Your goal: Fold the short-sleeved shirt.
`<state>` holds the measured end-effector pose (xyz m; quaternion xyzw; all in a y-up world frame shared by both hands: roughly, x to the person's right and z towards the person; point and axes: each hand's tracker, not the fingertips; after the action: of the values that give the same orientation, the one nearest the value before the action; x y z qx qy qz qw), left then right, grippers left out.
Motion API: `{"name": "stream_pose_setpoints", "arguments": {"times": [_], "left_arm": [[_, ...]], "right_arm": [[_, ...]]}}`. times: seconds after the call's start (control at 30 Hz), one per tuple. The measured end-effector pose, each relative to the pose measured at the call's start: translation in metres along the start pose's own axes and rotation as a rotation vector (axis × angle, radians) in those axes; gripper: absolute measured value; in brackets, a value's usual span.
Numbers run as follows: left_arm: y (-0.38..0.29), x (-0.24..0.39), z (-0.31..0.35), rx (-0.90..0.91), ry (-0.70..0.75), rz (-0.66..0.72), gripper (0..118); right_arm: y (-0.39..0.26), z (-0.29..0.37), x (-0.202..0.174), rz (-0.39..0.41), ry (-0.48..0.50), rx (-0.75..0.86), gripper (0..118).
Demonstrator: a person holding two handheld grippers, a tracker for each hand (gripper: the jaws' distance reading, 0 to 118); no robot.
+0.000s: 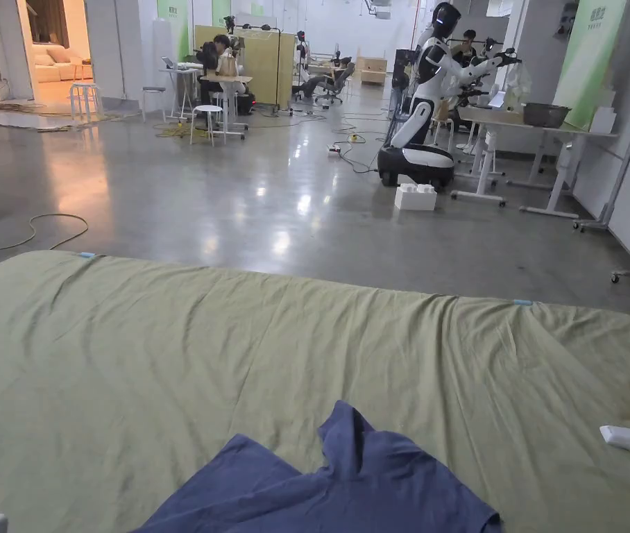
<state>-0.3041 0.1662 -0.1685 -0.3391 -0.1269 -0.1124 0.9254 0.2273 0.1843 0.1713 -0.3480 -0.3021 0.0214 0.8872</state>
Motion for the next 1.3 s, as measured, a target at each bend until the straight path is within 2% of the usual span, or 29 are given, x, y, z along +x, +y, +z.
{"name": "stream_pose_setpoints", "arguments": {"times": [0.03,0.07,0.17,0.43,0.5,0.53,0.57,0.6,0.67,0.77,0.9,1.07,1.3], "left_arm": [[0.003,0.001,0.002,0.01,-0.001,0.007,48],[0.007,0.002,0.003,0.018,-0.004,0.013,48],[0.019,0.013,0.016,0.076,-0.043,0.053,48],[0.052,0.071,0.06,0.344,-0.137,0.048,47],[0.056,0.085,0.069,0.414,-0.141,0.035,39],[0.056,0.091,0.073,0.446,-0.143,0.029,33],[0.058,0.097,0.078,0.471,-0.148,0.017,23],[0.058,0.103,0.082,0.49,-0.144,0.009,19],[0.059,0.112,0.091,0.509,-0.154,-0.002,8],[0.059,0.118,0.095,0.52,-0.168,-0.008,2],[0.054,0.121,0.096,0.514,-0.174,-0.015,2],[0.047,0.115,0.091,0.484,-0.176,-0.006,1],[0.023,0.053,0.053,0.297,-0.121,0.058,1]], "right_arm": [[0.006,0.004,-0.004,0.008,-0.008,0.035,64],[0.009,0.004,-0.005,0.011,-0.011,0.063,69],[0.03,0.015,-0.019,0.008,0.012,0.148,69],[0.08,0.04,-0.071,-0.092,0.042,0.387,68],[0.086,0.044,-0.084,-0.129,0.047,0.423,51],[0.089,0.046,-0.089,-0.141,0.041,0.438,37],[0.091,0.048,-0.094,-0.152,0.034,0.451,16],[0.094,0.049,-0.099,-0.161,0.025,0.467,9],[0.096,0.053,-0.104,-0.176,0.027,0.492,6],[0.098,0.055,-0.107,-0.245,0.07,0.478,2],[0.097,0.059,-0.109,-0.244,0.056,0.503,1],[0.094,0.063,-0.115,-0.185,0.047,0.544,0],[0.083,0.051,-0.124,-0.178,0.087,0.484,0]]}}
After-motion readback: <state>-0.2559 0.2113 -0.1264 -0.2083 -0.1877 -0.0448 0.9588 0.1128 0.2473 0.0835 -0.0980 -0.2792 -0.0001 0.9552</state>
